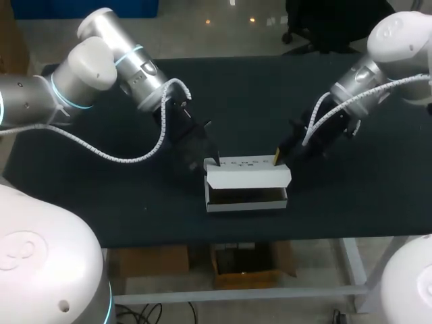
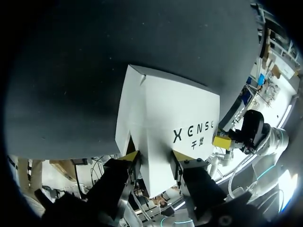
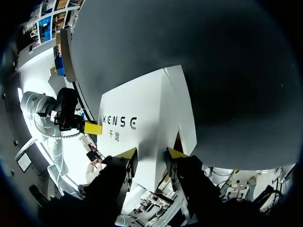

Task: Assemble the packaging by folding the flat box into shape, placing the metal phone stand inside, and closing the box properly

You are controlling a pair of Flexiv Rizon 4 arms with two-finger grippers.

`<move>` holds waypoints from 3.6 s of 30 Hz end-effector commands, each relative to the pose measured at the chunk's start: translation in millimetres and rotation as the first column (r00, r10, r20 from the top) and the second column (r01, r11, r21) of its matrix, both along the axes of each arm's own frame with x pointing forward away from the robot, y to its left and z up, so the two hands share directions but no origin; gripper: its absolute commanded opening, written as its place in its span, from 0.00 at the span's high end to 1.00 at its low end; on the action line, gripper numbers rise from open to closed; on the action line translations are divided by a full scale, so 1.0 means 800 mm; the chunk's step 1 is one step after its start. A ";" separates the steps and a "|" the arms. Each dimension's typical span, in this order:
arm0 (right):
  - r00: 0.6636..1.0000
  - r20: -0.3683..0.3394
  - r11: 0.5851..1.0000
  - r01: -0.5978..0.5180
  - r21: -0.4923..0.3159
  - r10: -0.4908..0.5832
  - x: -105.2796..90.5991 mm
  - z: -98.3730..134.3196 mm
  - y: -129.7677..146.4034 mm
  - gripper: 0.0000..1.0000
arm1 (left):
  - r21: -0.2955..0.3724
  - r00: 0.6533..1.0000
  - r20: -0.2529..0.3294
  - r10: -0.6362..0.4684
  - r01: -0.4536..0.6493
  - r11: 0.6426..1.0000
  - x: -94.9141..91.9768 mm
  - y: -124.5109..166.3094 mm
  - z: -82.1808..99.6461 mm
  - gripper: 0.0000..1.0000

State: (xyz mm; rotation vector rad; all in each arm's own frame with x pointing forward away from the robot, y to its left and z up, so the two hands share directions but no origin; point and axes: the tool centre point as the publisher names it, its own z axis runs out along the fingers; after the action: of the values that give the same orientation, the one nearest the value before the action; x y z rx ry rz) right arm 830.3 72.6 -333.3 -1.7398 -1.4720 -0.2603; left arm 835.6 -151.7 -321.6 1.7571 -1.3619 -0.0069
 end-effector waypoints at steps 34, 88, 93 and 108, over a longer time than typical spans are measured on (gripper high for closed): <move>0.999 -0.036 1.000 -0.014 0.000 0.014 0.025 0.016 0.017 0.64 | -0.030 0.995 -0.100 -0.007 0.004 1.000 0.022 0.001 0.006 0.61; 0.999 -0.037 1.000 -0.020 -0.018 0.019 0.005 -0.016 0.010 0.60 | 0.025 0.999 -0.045 0.017 -0.016 1.000 0.008 0.007 -0.015 0.58; 0.999 -0.035 0.999 -0.027 -0.021 0.027 0.005 -0.019 0.009 0.59 | 0.039 0.999 -0.028 0.019 -0.018 0.999 0.008 0.008 -0.014 0.55; 0.999 -0.036 0.999 -0.041 -0.031 0.040 0.011 -0.026 0.008 0.57 | 0.067 1.000 0.009 0.025 -0.026 0.997 0.010 0.013 -0.012 0.55</move>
State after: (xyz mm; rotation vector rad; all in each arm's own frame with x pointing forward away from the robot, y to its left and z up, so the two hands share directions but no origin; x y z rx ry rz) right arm 835.8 77.2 -352.1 -1.7381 -1.4896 -0.1957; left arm 846.3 -140.5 -336.0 1.8172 -1.3520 -0.0357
